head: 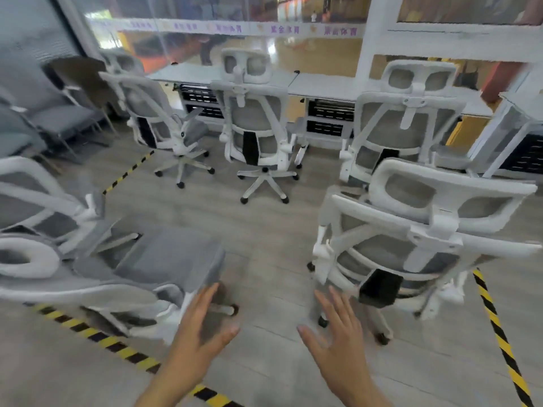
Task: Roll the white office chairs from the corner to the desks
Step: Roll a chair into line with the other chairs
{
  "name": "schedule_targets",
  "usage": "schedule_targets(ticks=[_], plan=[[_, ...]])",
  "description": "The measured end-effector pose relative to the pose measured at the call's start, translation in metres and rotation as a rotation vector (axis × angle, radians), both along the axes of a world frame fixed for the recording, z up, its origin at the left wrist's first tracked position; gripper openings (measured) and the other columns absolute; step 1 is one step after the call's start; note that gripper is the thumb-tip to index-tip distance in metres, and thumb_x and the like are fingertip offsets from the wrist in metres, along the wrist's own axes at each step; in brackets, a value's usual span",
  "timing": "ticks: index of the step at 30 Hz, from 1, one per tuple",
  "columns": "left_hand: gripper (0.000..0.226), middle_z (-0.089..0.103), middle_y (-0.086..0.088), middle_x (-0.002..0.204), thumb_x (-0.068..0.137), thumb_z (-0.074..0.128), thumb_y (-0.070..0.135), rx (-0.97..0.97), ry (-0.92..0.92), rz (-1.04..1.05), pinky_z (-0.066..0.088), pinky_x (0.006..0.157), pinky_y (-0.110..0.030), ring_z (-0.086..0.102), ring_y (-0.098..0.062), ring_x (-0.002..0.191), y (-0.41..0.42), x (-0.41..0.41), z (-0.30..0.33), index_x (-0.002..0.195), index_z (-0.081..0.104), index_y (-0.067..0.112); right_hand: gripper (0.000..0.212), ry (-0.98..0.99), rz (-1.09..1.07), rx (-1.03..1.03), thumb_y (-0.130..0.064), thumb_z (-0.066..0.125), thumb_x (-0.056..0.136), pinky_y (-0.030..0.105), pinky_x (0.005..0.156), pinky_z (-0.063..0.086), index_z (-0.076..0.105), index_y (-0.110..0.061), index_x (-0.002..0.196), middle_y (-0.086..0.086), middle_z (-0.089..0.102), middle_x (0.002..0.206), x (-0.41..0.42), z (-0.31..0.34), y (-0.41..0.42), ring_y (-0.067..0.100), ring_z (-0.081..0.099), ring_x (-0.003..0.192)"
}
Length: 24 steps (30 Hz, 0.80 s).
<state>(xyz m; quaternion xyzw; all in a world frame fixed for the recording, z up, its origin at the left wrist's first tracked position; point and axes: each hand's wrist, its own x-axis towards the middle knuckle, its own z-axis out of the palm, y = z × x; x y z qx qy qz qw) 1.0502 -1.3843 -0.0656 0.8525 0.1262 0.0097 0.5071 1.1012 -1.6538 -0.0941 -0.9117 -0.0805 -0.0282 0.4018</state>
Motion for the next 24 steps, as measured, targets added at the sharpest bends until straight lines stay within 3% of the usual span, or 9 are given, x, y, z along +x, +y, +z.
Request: schedule_targets(ticks=[4, 6, 8, 11, 14, 19, 24], plan=[[0.08, 0.011, 0.027, 0.153, 0.067, 0.062, 0.079, 0.134, 0.114, 0.121, 0.019, 0.118, -0.043, 0.006, -0.003, 0.145, 0.142, -0.096, -0.009, 0.135, 0.022, 0.066, 0.07, 0.077, 0.265, -0.042, -0.079, 0.044, 0.074, 0.039, 0.121, 0.011, 0.021, -0.058, 0.136, -0.02, 0.011, 0.158, -0.035, 0.006, 0.115, 0.0, -0.004, 0.146], [0.077, 0.012, 0.026, 0.151, 0.066, 0.062, 0.079, 0.121, 0.12, 0.241, 0.021, 0.116, -0.035, 0.011, 0.0, 0.142, 0.199, -0.134, 0.003, 0.13, 0.021, 0.066, 0.071, 0.072, 0.348, -0.008, -0.071, 0.055, 0.077, 0.042, 0.121, 0.014, 0.026, -0.053, 0.139, -0.013, 0.019, 0.16, -0.049, 0.012, 0.163, 0.001, 0.001, 0.145], [0.074, 0.018, 0.022, 0.15, 0.068, 0.064, 0.071, 0.133, 0.096, 0.331, 0.023, 0.113, -0.031, 0.017, -0.001, 0.139, 0.242, -0.164, 0.019, 0.129, 0.023, 0.064, 0.07, 0.081, 0.423, -0.02, -0.057, 0.067, 0.082, 0.04, 0.12, 0.012, 0.026, -0.051, 0.139, -0.016, 0.016, 0.158, -0.061, 0.023, 0.205, 0.001, 0.003, 0.144], [0.082, 0.023, 0.012, 0.155, 0.074, 0.067, 0.06, 0.169, 0.084, 0.465, 0.024, 0.114, -0.032, 0.021, -0.009, 0.142, 0.298, -0.186, 0.031, 0.144, 0.026, 0.046, 0.073, 0.06, 0.538, -0.034, -0.05, 0.07, 0.083, 0.04, 0.121, 0.013, 0.025, -0.052, 0.141, -0.023, 0.01, 0.154, -0.068, 0.036, 0.263, 0.002, 0.004, 0.147], [0.089, 0.021, 0.009, 0.157, 0.073, 0.065, 0.062, 0.208, 0.074, 0.519, 0.022, 0.116, -0.037, 0.018, -0.012, 0.144, 0.349, -0.186, 0.03, 0.148, 0.024, 0.036, 0.072, 0.065, 0.584, -0.047, -0.054, 0.066, 0.083, 0.044, 0.121, 0.016, 0.026, -0.054, 0.142, -0.024, 0.008, 0.156, -0.057, 0.038, 0.322, 0.003, 0.004, 0.148], [0.081, 0.021, 0.012, 0.156, 0.076, 0.066, 0.06, 0.321, 0.041, 0.443, 0.025, 0.116, -0.041, 0.02, -0.012, 0.143, 0.439, -0.152, 0.026, 0.144, 0.023, 0.047, 0.072, -0.082, 0.628, -0.087, -0.07, 0.045, 0.083, 0.042, 0.12, 0.008, 0.021, -0.052, 0.149, -0.02, 0.0, 0.162, -0.036, 0.027, 0.434, 0.011, -0.005, 0.151], [0.083, 0.01, 0.003, 0.16, 0.085, 0.069, 0.039, 0.695, 0.167, 0.312, 0.019, 0.118, -0.046, 0.007, -0.023, 0.147, 0.54, -0.085, 0.028, 0.149, 0.017, 0.041, 0.082, -0.228, 0.52, -0.264, -0.061, 0.053, 0.083, 0.055, 0.118, 0.001, 0.021, -0.037, 0.154, -0.004, 0.002, 0.165, -0.036, 0.0, 0.541, 0.033, -0.005, 0.151]])
